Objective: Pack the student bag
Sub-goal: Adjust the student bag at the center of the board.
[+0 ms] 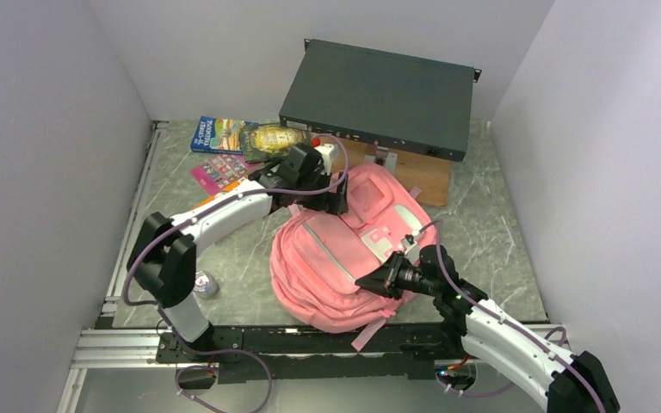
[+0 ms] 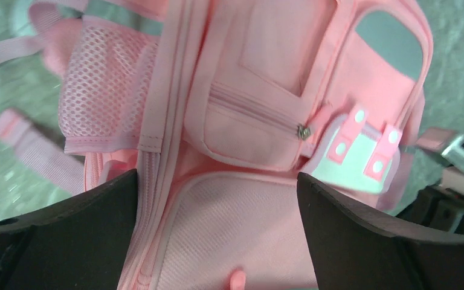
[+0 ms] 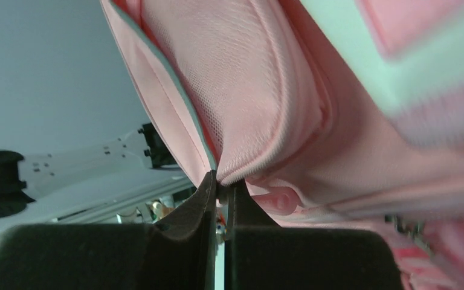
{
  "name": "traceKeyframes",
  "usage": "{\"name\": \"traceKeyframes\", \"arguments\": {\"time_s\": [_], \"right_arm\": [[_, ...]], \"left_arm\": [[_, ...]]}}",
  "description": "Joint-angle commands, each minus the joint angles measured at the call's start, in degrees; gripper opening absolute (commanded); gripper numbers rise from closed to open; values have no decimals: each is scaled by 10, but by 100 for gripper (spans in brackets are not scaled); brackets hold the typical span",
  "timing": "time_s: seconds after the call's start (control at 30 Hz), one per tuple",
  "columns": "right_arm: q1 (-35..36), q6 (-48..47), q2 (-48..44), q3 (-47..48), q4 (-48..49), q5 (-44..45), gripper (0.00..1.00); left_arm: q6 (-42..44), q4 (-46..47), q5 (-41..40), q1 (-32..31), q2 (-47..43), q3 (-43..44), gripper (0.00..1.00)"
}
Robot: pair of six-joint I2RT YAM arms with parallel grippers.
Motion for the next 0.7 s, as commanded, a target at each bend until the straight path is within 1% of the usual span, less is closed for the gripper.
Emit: {"name": "traceKeyframes", "arguments": {"time_s": [0.0,0.07,0.13,0.17,0.2,0.23,0.27,0.33,0.43,0.5,0.53,0.57,0.6,0.67], "right_arm": [[-1,86,17,-4,189,93,0],[-1,109,46,-18,250,98,0],[-1,128,74,-22,292,100,0],[-1,137,85,-22,313,101,0],[0,140,93,-20,330,102,0],[0,136,97,-13,335,101,0],[1,129,96,-5,326,103,0],[1,111,74,10,277,115,0],[7,76,18,26,166,136,0],[13,66,-26,26,118,146,0],[15,66,-41,23,100,149,0],[16,64,-56,22,79,149,0],[16,62,-68,24,49,150,0],[17,55,-95,29,-22,167,0]], "left_arm": [[25,-86,-93,-15,-124,-33,100],[19,-107,-94,-15,-175,-73,100],[7,-118,-93,-15,-223,-105,95],[-2,-116,-76,-15,-246,-124,92],[-9,-106,-56,-15,-268,-145,92],[-16,-94,-37,-15,-285,-167,93],[-24,-79,-27,-15,-300,-188,98],[-19,-49,-17,-15,-309,-214,100],[3,-14,0,-15,-251,-204,100],[17,-3,28,-16,-179,-160,100],[19,-10,26,-20,-137,-131,100],[18,-29,2,-27,-100,-95,100],[13,-53,-41,-34,-69,-61,100],[0,-86,-131,-40,-36,-4,100]]}}
